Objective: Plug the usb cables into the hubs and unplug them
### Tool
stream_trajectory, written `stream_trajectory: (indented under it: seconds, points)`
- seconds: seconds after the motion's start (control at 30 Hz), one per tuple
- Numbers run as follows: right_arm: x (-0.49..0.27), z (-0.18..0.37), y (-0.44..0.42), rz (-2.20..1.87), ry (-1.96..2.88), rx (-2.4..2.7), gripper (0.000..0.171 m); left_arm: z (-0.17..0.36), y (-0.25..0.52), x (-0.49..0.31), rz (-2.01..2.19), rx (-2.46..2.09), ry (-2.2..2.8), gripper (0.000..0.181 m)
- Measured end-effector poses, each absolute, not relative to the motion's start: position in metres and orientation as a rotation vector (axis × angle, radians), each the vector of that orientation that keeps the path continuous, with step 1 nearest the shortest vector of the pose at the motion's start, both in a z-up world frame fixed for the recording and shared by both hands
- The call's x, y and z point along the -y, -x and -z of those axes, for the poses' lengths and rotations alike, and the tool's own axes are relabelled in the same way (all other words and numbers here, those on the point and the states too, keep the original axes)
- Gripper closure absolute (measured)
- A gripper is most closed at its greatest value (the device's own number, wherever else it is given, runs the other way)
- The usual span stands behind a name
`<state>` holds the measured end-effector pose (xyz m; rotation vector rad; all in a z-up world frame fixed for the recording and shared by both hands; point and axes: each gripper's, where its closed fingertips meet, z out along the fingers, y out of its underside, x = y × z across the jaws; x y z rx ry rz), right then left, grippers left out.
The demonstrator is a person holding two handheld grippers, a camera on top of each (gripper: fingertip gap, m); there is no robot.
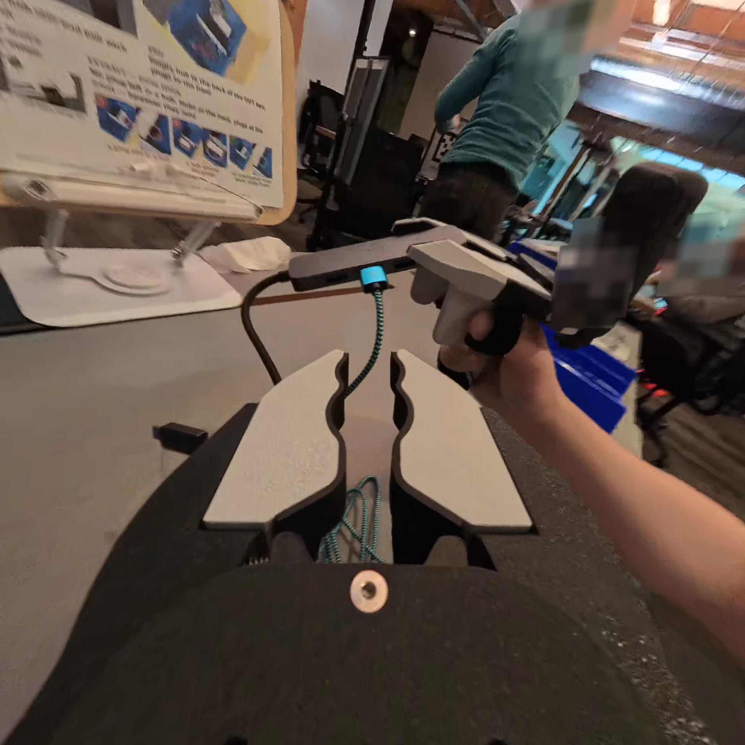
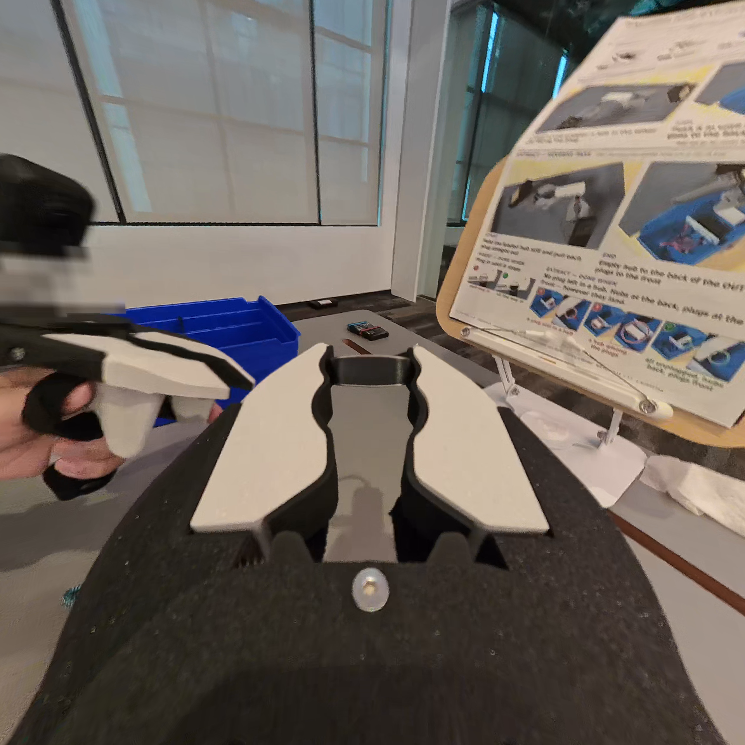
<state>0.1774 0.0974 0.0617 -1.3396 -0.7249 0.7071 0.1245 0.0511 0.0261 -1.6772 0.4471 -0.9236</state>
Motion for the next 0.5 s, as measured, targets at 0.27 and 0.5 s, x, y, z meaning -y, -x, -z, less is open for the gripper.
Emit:
stream_trajectory:
  seconds: [0.27,0.5]
  points:
    - [-0.049,-0.077,-0.178,-0.561,1.036,0.926,0.138,-0.048,-0.143,-0.042,1.392,-0.337,1.592,0.146]
    - [-0.021,-0.092,-0.172,-0.414,0.857,0.993,0.138,-0.071,-0.152,-0.037,1.69,-0.205,1.489,0.141]
